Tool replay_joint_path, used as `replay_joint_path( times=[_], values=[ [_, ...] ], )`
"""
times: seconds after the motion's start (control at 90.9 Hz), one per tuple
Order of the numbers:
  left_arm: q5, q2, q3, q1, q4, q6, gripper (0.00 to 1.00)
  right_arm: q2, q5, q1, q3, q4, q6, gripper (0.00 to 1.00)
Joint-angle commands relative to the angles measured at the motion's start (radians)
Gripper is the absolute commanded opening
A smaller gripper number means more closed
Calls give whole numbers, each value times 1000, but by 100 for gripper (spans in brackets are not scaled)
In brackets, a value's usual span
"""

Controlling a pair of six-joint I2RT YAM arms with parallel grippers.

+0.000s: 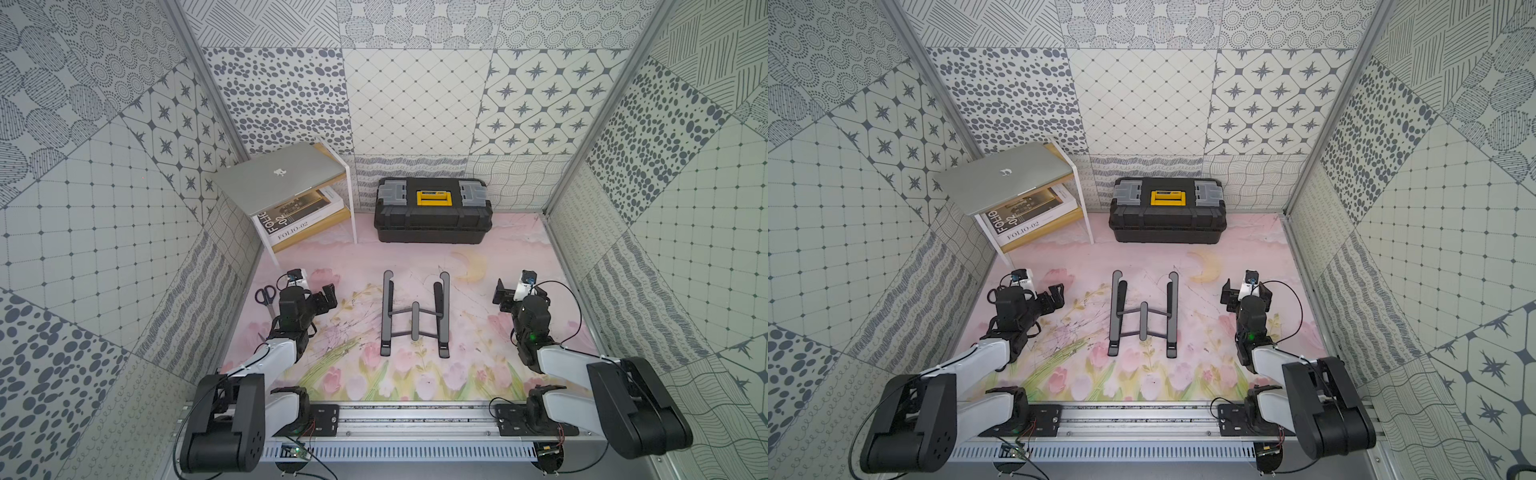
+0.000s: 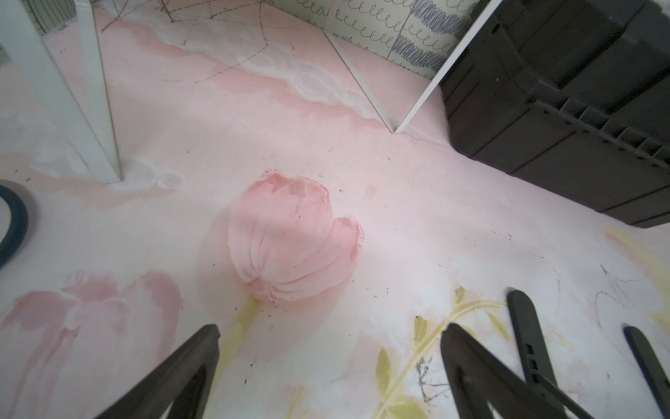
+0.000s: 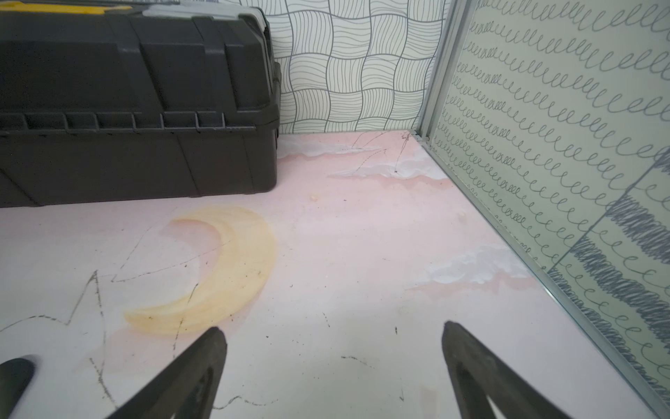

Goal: Close the laptop lid and set it aside
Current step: Reset both arms

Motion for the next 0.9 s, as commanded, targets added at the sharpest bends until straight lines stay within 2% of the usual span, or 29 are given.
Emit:
replay_joint_path(
  times=[0.0, 0.088, 0.121, 0.176, 0.253, 0.286, 0.33, 0.44, 0.506, 0.638, 0.891],
  values=[
    [37, 65, -4, -4, 311, 134, 99, 140, -138, -52, -7, 315, 0, 97],
    [59, 65, -5, -5, 303, 140, 99, 305, -207, -60, -6, 487, -6, 97],
    [79, 80, -17, -5, 333, 150, 99, 305, -209, -58, 6, 460, -11, 97],
    [98, 150, -67, -7, 459, 154, 99, 262, -210, -58, 29, 353, -6, 97],
    [69, 294, -157, -7, 788, 149, 98, 264, -186, -61, 49, 330, 5, 97],
    [38, 326, -175, -8, 820, 136, 99, 272, -171, -61, 59, 326, 8, 97],
    [30, 344, -165, -8, 818, 136, 99, 268, -151, -61, 73, 291, 14, 97],
    [95, 380, -67, -11, 696, 166, 98, 262, -134, -61, 133, 183, 20, 97],
    [43, 349, -25, -11, 552, 138, 99, 256, -103, -61, 188, 58, 34, 97],
    [14, 354, 72, -50, 383, 184, 99, 254, -93, -61, 196, 46, 35, 97],
    [-3, 361, 75, -64, 391, 199, 99, 255, -91, -61, 196, 48, 36, 97]
  ],
)
